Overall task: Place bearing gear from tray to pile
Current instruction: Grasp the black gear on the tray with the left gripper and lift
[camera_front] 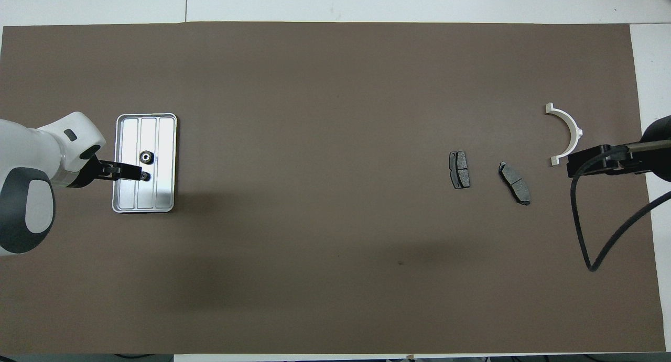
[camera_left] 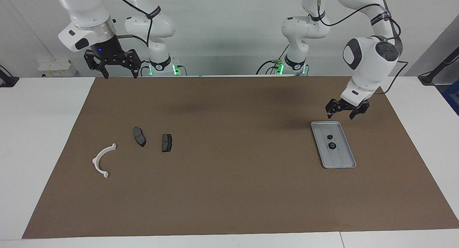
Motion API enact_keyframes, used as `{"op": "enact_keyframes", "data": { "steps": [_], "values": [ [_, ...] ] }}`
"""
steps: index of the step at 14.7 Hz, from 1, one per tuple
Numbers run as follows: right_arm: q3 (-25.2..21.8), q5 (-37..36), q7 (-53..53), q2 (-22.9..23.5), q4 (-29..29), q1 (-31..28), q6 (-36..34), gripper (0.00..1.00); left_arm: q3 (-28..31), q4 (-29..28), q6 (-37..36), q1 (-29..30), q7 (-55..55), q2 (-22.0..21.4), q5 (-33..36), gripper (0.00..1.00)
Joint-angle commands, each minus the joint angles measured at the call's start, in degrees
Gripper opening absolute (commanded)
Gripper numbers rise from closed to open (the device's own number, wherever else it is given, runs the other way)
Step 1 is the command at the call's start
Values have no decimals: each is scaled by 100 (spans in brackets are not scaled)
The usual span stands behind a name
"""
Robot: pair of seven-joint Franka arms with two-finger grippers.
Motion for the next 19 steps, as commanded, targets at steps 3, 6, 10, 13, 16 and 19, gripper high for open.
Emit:
{"op": "enact_keyframes", "data": {
  "steps": [3, 6, 10, 13, 16, 19],
  "values": [
    [0, 210, 65, -50, -87, -55, 255, 100, -25, -158, 782, 275, 443, 525, -39, 100],
    [0, 210, 65, -41, -87, -47, 282, 100, -34, -158, 1159, 249, 382, 920, -39, 98],
    [0, 306, 65, -41, -78, -55, 282, 100, -34, -149, 1336, 179, 356, 1097, -48, 98],
    [0, 315, 74, -41, -79, -47, 291, 100, -34, -158, 1371, 170, 338, 1176, -48, 92],
    [0, 324, 65, -32, -78, -47, 414, 100, -43, -184, 1363, 135, 242, 1176, -48, 81],
    [0, 324, 74, -32, -79, -47, 423, 100, -43, -184, 1127, 29, 57, 1150, -48, 73]
  ]
}}
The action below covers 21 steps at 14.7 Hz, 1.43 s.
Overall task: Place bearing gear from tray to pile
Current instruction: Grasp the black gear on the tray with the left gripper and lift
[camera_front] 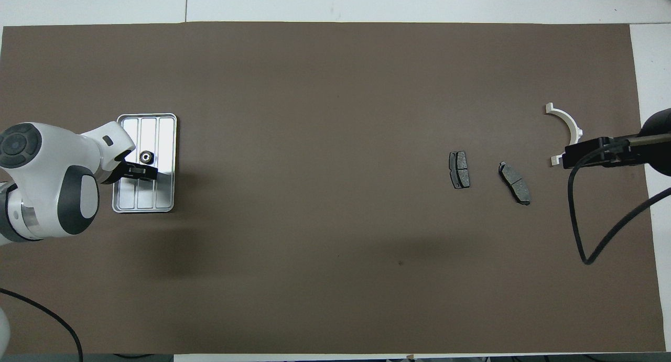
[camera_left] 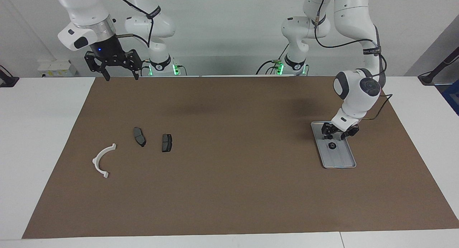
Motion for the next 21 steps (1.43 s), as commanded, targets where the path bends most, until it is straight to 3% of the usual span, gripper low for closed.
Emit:
{"op": "enact_keyframes", "data": {
  "steps": [1, 10, 12, 13, 14, 15, 19, 21],
  "values": [
    [3, 143, 74, -34, -87, -43, 129, 100, 44, -57, -219, -191, -194, -33, -47, 71],
    [-6, 135, 47, -61, -122, -43, 129, 100, 52, -48, -625, -244, -344, -122, -47, 52],
    [-6, 135, 47, -61, -122, -52, 129, 100, 52, -39, -625, -236, -344, -130, -47, 37],
    [-6, 135, 56, -69, -148, -52, 129, 100, 52, -13, -651, -227, -335, -122, -47, 21],
    [-6, 135, 56, -78, -157, -43, 129, 100, 52, 65, -764, -218, -344, -122, -65, 16],
    [-6, 135, 56, -70, -157, -52, 129, 100, 52, 266, -983, -201, -344, -130, -82, 2],
    [-6, 135, 91, -69, -148, -43, 129, 100, 52, 1443, -2300, -217, -492, -122, -476, 0],
    [-6, 135, 91, -69, -148, -43, 129, 100, -70, 1866, -2645, -436, -1375, -122, -548, 0]
  ]
}}
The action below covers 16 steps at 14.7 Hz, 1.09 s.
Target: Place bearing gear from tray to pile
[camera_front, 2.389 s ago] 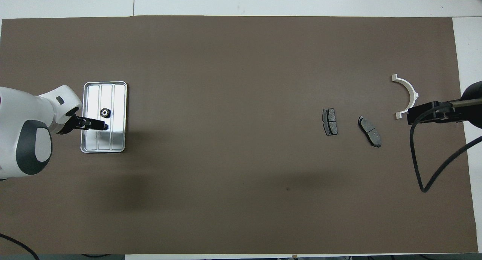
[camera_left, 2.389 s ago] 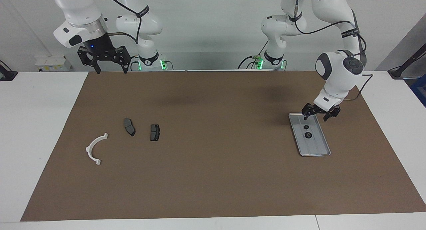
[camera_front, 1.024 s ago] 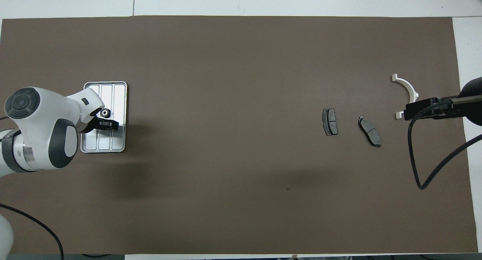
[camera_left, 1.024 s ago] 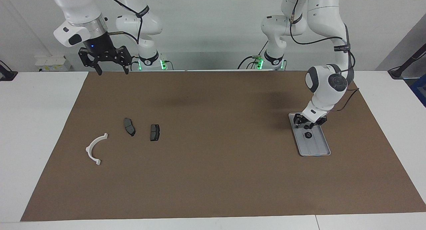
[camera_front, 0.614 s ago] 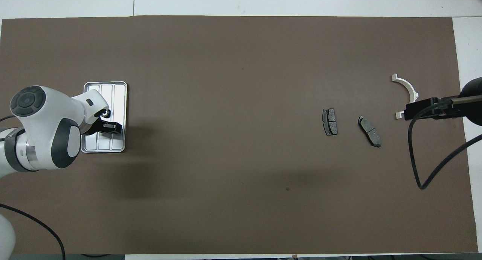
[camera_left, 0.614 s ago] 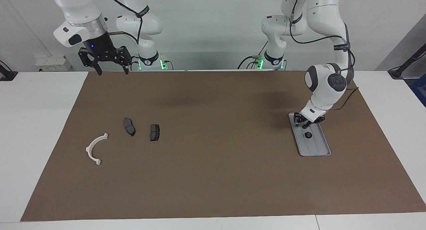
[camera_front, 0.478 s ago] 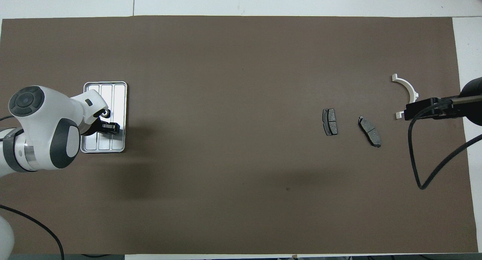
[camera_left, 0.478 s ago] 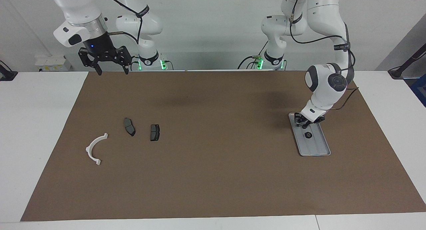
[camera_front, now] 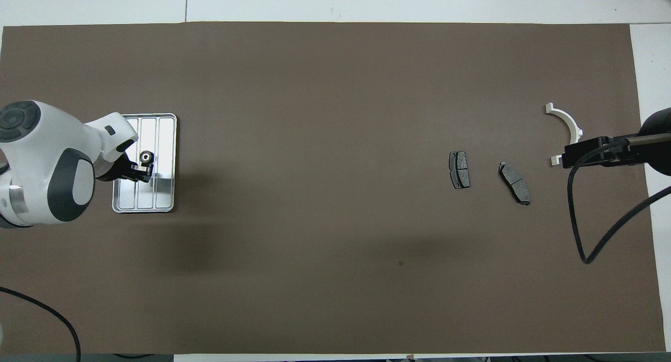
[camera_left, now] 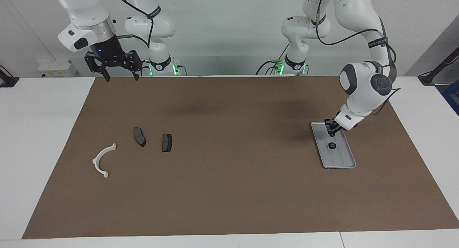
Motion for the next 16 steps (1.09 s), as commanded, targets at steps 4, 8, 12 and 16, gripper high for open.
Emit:
{"op": "enact_keyframes", "data": {
  "steps": [4, 8, 12, 16],
  "values": [
    [0, 134, 74, -70, -122, -50, 126, 100, -92, 511, -108, -1659, -3053, 28, -56, 0],
    [0, 134, 82, -70, -130, -50, 126, 100, -92, 310, 330, -2819, -4610, 37, -21, 0],
    [0, 134, 109, -79, -218, -33, 135, 100, -92, -313, 1304, -3401, -5499, 300, 374, 0],
    [0, 134, 126, -87, -586, 29, 538, 100, -92, -333, 1632, -3463, -5667, 590, 410, 0]
  ]
}}
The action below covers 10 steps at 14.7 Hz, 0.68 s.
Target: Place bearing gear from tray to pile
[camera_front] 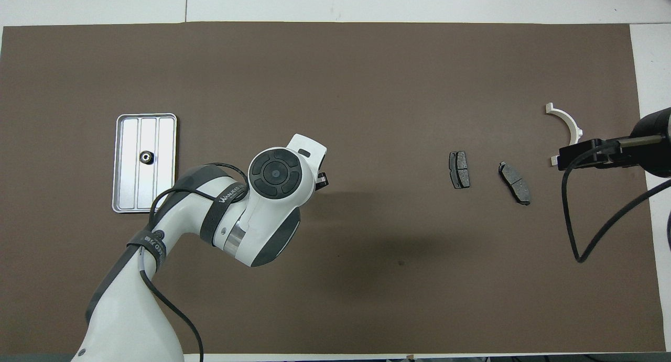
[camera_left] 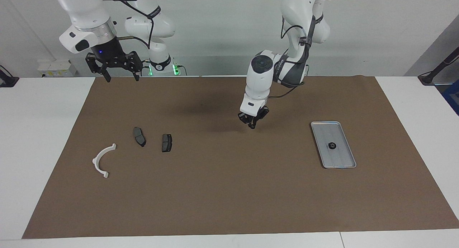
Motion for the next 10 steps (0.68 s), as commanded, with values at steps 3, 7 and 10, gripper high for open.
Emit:
{"op": "enact_keyframes", "data": {
  "steps": [3, 7, 10],
  "values": [
    [23, 130, 139, -79, -751, 53, 790, 100, 111, -196, 363, -92, -153, 70, 133, 0],
    [58, 138, 542, 17, -1252, 254, 1493, 100, 111, -320, 505, -162, -205, 88, 133, 0],
    [67, 138, 798, 184, -1551, 342, 2029, 100, 111, -373, 531, -171, -205, 79, 133, 0]
  ]
}}
